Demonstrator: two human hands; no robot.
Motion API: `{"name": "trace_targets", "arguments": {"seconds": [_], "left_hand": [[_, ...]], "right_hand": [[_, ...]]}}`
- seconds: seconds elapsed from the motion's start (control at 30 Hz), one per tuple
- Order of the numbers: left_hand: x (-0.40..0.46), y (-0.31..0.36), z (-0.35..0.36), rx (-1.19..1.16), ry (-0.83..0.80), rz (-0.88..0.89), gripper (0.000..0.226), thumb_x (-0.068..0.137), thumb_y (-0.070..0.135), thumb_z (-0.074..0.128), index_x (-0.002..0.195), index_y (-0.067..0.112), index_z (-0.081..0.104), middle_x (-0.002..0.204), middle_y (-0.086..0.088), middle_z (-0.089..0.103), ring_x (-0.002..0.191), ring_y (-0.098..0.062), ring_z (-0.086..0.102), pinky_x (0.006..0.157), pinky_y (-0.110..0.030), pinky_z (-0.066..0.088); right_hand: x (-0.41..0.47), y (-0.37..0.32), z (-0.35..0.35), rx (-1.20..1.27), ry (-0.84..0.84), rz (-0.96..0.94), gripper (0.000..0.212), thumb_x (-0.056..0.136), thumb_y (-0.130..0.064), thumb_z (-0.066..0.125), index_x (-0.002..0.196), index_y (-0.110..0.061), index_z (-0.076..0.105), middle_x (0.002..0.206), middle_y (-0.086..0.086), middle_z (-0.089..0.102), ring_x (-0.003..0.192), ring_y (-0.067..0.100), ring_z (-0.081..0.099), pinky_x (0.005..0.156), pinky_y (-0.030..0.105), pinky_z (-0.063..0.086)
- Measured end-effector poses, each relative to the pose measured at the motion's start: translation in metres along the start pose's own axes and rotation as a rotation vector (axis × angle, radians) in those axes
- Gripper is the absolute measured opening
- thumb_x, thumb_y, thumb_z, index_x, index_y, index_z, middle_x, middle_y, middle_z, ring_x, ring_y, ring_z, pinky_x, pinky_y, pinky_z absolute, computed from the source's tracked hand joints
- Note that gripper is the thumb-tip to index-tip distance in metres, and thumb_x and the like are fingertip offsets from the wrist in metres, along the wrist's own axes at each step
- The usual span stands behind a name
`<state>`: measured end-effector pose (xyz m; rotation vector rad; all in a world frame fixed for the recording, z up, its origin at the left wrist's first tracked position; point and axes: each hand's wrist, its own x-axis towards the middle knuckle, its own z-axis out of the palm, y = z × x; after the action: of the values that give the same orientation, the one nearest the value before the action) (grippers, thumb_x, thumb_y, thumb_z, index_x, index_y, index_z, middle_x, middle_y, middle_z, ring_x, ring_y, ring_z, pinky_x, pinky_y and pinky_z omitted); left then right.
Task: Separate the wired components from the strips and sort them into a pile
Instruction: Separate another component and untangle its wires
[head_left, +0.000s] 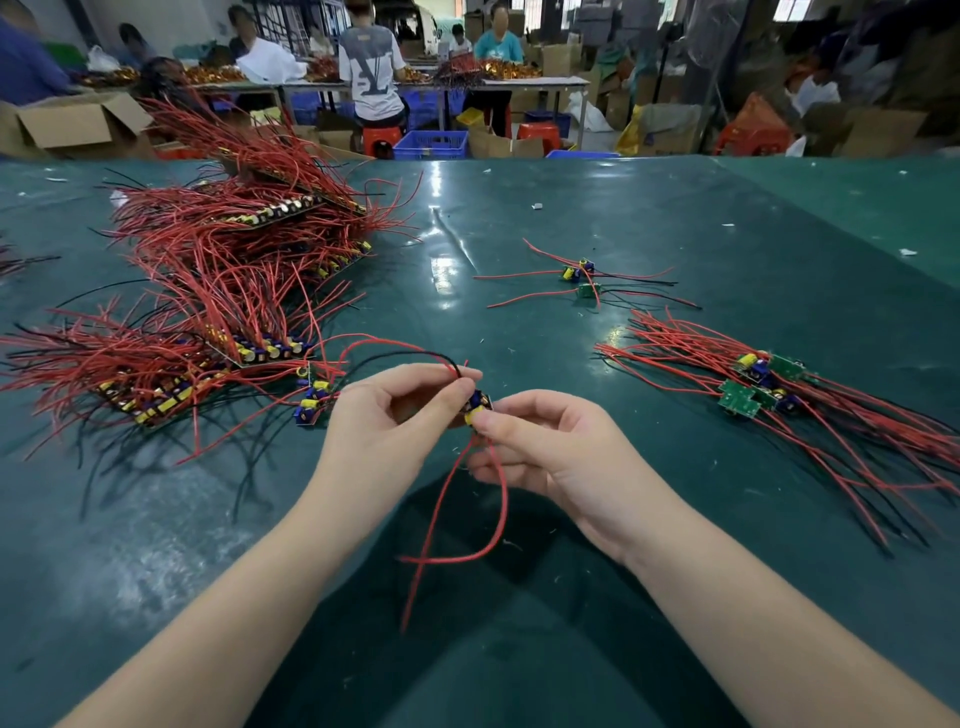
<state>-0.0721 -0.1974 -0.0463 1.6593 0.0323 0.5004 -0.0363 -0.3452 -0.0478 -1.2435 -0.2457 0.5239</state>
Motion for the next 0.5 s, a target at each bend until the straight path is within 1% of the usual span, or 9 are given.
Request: {"name": "trace_targets", "arguments": {"seconds": [0.1, 0.17, 0.23, 0.3, 0.33, 0.43, 0.5], "left_hand": [[0.0003, 0.0004, -0.0003, 0.069, 0.006, 0.007, 0.013, 0.085, 0.002, 0.067, 0.09, 0.012, 0.074, 0.092, 0.003, 0.076, 0.082, -0.007, 0.069, 0.08, -0.023, 0.055], [-0.0003, 0.0021, 0.0001, 0.071, 0.017, 0.003, 0.014, 0.083, 0.0, 0.069, 0.085, 0.013, 0.073, 0.092, 0.007, 0.075, 0.081, -0.005, 0.069, 0.079, -0.019, 0.054], [-0.0021, 0.0015, 0.0, 0.148, 0.052, 0.06, 0.016, 0.081, -0.001, 0.071, 0.082, 0.014, 0.074, 0.088, 0.01, 0.075, 0.08, -0.003, 0.069, 0.075, -0.014, 0.052], [-0.0033, 0.001, -0.0003, 0.287, 0.07, 0.145, 0.015, 0.08, 0.002, 0.072, 0.084, 0.016, 0.075, 0.086, 0.008, 0.075, 0.081, -0.003, 0.07, 0.075, -0.016, 0.053], [-0.0033, 0.0004, -0.0005, 0.3, 0.072, 0.155, 0.015, 0.081, 0.003, 0.072, 0.084, 0.017, 0.075, 0.086, 0.008, 0.075, 0.082, -0.004, 0.07, 0.076, -0.018, 0.053], [-0.0019, 0.0012, 0.0016, 0.126, 0.03, 0.051, 0.017, 0.083, -0.001, 0.068, 0.083, 0.015, 0.074, 0.085, 0.002, 0.075, 0.083, -0.012, 0.071, 0.079, -0.025, 0.055], [-0.0015, 0.0024, 0.0028, -0.01, 0.026, -0.029, 0.017, 0.083, -0.003, 0.066, 0.079, 0.012, 0.072, 0.082, -0.002, 0.074, 0.077, -0.014, 0.069, 0.072, -0.026, 0.057]], "right_hand": [[0.0011, 0.0012, -0.0022, -0.017, 0.026, -0.035, 0.018, 0.079, -0.006, 0.074, 0.091, 0.001, 0.064, 0.079, 0.015, 0.07, 0.067, 0.025, 0.068, 0.065, 0.03, 0.057], [0.0014, 0.0029, -0.0019, -0.051, 0.044, -0.075, 0.013, 0.08, -0.003, 0.073, 0.088, -0.002, 0.064, 0.076, 0.011, 0.069, 0.065, 0.023, 0.068, 0.064, 0.03, 0.058], [0.0014, 0.0045, 0.0002, -0.129, 0.07, -0.119, 0.014, 0.079, -0.004, 0.075, 0.087, -0.004, 0.063, 0.073, 0.009, 0.069, 0.063, 0.021, 0.068, 0.062, 0.029, 0.057], [0.0015, 0.0057, 0.002, -0.189, 0.093, -0.152, 0.019, 0.078, -0.007, 0.077, 0.088, -0.003, 0.062, 0.072, 0.009, 0.068, 0.062, 0.022, 0.068, 0.059, 0.029, 0.057], [0.0018, 0.0061, 0.0022, -0.189, 0.096, -0.165, 0.018, 0.078, -0.006, 0.076, 0.088, -0.003, 0.061, 0.071, 0.009, 0.067, 0.06, 0.021, 0.067, 0.058, 0.028, 0.056], [0.0019, 0.0051, 0.0012, -0.134, 0.08, -0.174, 0.011, 0.083, -0.002, 0.071, 0.087, -0.004, 0.06, 0.068, 0.007, 0.066, 0.058, 0.019, 0.066, 0.058, 0.028, 0.056], [0.0014, 0.004, 0.0006, -0.082, 0.052, -0.146, 0.008, 0.085, -0.003, 0.069, 0.088, -0.005, 0.061, 0.069, 0.007, 0.066, 0.06, 0.022, 0.066, 0.062, 0.031, 0.058]]}}
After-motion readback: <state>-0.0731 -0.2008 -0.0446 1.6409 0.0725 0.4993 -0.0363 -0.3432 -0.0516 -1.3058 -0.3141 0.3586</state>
